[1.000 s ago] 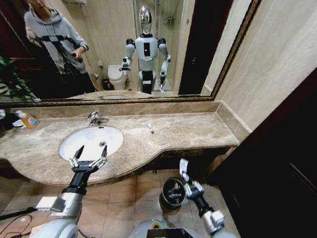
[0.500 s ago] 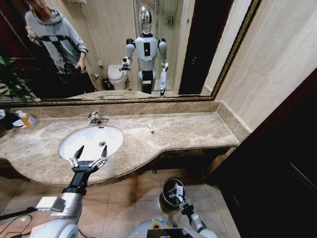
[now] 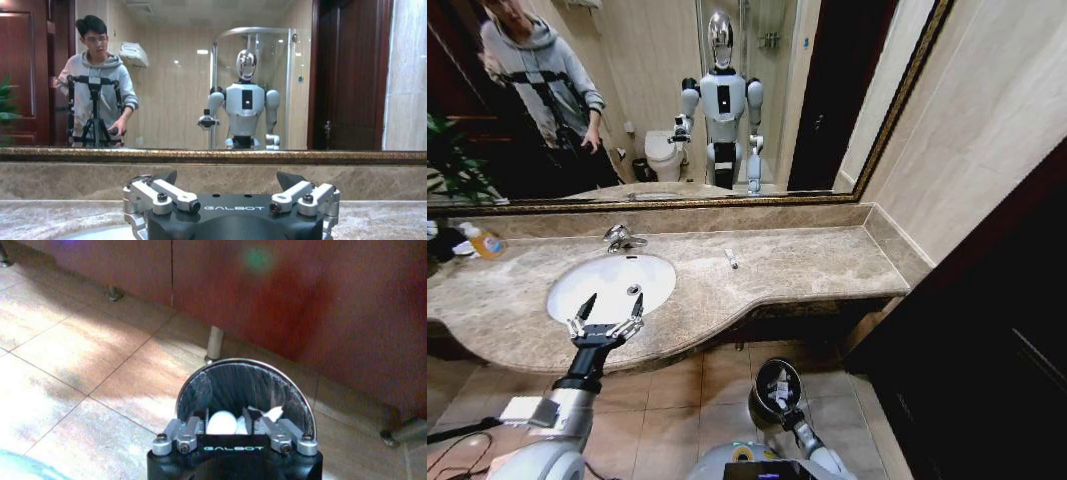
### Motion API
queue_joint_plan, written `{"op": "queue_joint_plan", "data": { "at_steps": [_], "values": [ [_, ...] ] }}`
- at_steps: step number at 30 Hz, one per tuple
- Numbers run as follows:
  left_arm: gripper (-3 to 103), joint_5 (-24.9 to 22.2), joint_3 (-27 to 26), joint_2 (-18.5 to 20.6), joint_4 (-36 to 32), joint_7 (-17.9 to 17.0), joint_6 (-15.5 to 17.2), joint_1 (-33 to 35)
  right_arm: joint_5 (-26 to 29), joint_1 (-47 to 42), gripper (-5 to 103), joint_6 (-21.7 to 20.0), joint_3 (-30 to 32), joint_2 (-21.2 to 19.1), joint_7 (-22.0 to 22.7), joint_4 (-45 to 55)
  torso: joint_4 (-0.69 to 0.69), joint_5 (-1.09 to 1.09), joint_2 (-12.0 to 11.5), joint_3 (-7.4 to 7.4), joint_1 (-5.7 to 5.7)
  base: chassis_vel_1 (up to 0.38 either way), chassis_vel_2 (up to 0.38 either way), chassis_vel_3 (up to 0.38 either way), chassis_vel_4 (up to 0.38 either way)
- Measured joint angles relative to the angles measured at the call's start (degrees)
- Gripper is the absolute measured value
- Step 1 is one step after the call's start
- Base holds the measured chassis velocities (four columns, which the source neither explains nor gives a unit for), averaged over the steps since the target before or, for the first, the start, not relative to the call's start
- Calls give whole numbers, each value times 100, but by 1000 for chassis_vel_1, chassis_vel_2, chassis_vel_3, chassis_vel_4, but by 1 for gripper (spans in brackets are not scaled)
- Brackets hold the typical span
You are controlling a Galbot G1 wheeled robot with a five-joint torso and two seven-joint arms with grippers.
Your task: Pick up the trash from the sink and place it in the trash bin.
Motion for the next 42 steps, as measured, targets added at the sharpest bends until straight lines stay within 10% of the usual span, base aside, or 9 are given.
{"op": "queue_joint_plan", "data": {
  "at_steps": [17,30,42],
  "values": [
    [100,0,0,0,0,0,0,0,38,-185,98,13,-19,-18,-66,232,0,0,0,-1,-1,0,0,0,0],
    [100,0,0,0,0,0,0,0,288,-470,100,-40,-32,-145,-89,791,0,3,0,0,-1,0,0,0,0],
    [100,0,0,0,0,0,0,0,1125,-2783,100,-333,436,-1154,723,4999,-2,0,1,-1,-2,0,0,0,0]
  ]
}}
